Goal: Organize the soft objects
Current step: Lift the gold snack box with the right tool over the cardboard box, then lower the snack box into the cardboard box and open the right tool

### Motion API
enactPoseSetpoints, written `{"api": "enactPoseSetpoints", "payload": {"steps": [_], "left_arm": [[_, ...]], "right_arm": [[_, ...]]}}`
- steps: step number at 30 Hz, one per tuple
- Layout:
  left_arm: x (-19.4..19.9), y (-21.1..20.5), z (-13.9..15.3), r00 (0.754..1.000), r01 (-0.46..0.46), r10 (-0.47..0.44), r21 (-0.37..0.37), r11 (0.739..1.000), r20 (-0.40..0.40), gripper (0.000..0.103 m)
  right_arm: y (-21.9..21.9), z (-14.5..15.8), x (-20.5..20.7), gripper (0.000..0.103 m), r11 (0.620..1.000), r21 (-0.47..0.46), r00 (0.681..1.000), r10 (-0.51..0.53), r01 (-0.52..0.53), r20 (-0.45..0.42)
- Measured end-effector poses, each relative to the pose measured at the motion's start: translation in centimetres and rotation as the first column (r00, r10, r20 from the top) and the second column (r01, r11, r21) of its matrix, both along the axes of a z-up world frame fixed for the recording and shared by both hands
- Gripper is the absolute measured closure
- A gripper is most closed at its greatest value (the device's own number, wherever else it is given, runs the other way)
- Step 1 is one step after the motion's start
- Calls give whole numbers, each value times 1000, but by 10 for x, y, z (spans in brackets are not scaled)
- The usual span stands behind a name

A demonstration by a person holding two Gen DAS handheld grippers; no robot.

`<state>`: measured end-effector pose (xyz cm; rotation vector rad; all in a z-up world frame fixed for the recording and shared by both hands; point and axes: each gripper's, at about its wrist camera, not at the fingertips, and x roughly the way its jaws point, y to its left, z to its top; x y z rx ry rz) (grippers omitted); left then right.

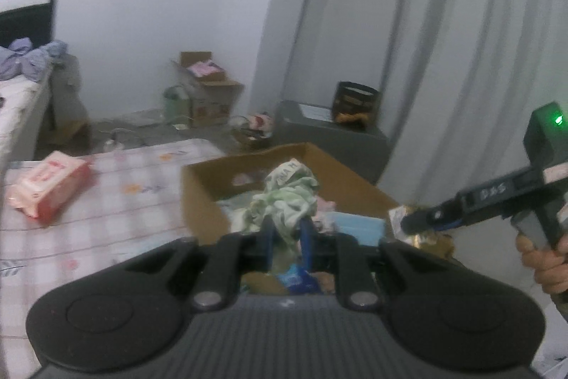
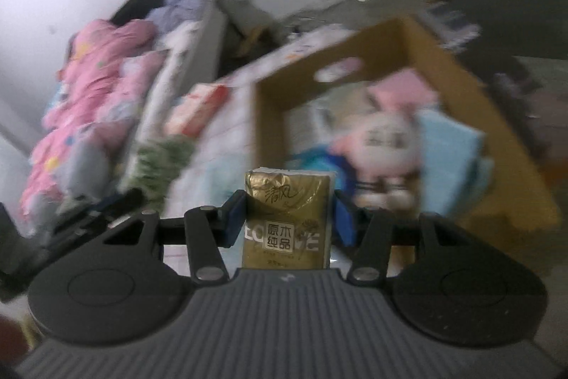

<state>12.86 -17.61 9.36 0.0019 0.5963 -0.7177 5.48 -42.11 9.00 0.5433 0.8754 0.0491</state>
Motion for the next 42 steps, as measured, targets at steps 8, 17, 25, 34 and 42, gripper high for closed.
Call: {"api": "enactPoseSetpoints", "payload": {"steps": [8, 17, 25, 34, 42], "left_arm": [[17, -47, -16, 997, 56, -55, 15, 998, -49, 87], [33, -79, -32, 992, 82, -78, 39, 996, -103, 87], [40, -103, -38, 984, 127, -120, 48, 991, -134, 87], [35, -175, -45, 943, 285, -272, 48, 957, -192, 84], [30, -198, -78, 919, 321, -277, 124, 939, -279, 44]], "right_arm": [[-41, -61, 17, 52, 992, -107, 980, 50, -72, -191], [-21, -114, 47, 47, 951, -154, 897, 187, -267, -401], [-53, -80, 17, 43, 991, -82, 974, 87, -106, -207], [-93, -31, -85, 37, 987, -26, 986, -154, 156, 59], [-102, -67, -133, 36, 961, 68, 961, -271, 268, 44]]}}
